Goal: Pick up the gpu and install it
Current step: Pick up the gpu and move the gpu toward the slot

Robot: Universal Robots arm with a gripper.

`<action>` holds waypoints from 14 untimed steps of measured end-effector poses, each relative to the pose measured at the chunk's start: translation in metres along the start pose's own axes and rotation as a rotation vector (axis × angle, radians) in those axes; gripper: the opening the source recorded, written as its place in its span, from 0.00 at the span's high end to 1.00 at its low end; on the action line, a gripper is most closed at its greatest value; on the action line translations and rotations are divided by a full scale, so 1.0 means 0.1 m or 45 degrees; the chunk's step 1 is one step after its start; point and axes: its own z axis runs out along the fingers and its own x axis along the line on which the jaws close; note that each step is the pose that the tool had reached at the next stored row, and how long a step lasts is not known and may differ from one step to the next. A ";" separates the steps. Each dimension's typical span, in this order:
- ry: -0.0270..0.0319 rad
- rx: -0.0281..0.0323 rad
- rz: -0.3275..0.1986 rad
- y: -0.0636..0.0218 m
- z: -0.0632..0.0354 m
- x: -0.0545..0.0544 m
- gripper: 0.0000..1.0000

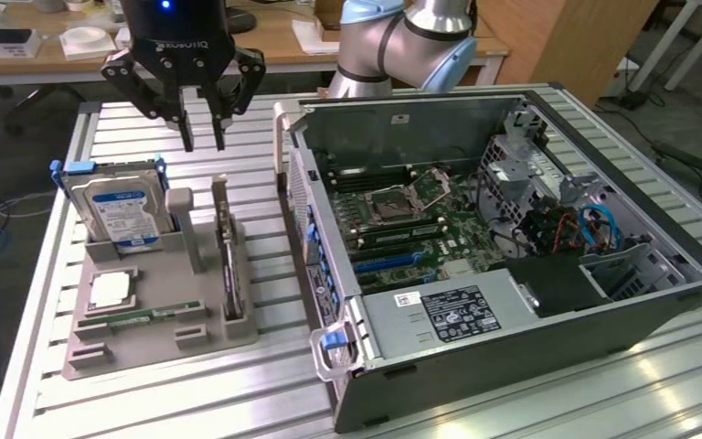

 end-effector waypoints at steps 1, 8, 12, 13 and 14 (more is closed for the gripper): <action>0.0000 0.0000 -0.001 0.000 0.000 0.00 0.63; 0.0024 0.0017 -0.055 -0.005 0.001 0.00 0.63; 0.0042 0.0013 -0.104 -0.011 0.005 0.00 0.63; 0.0045 0.0030 -0.109 -0.012 0.005 0.00 0.63; 0.0046 0.0042 -0.110 -0.013 0.004 0.00 0.63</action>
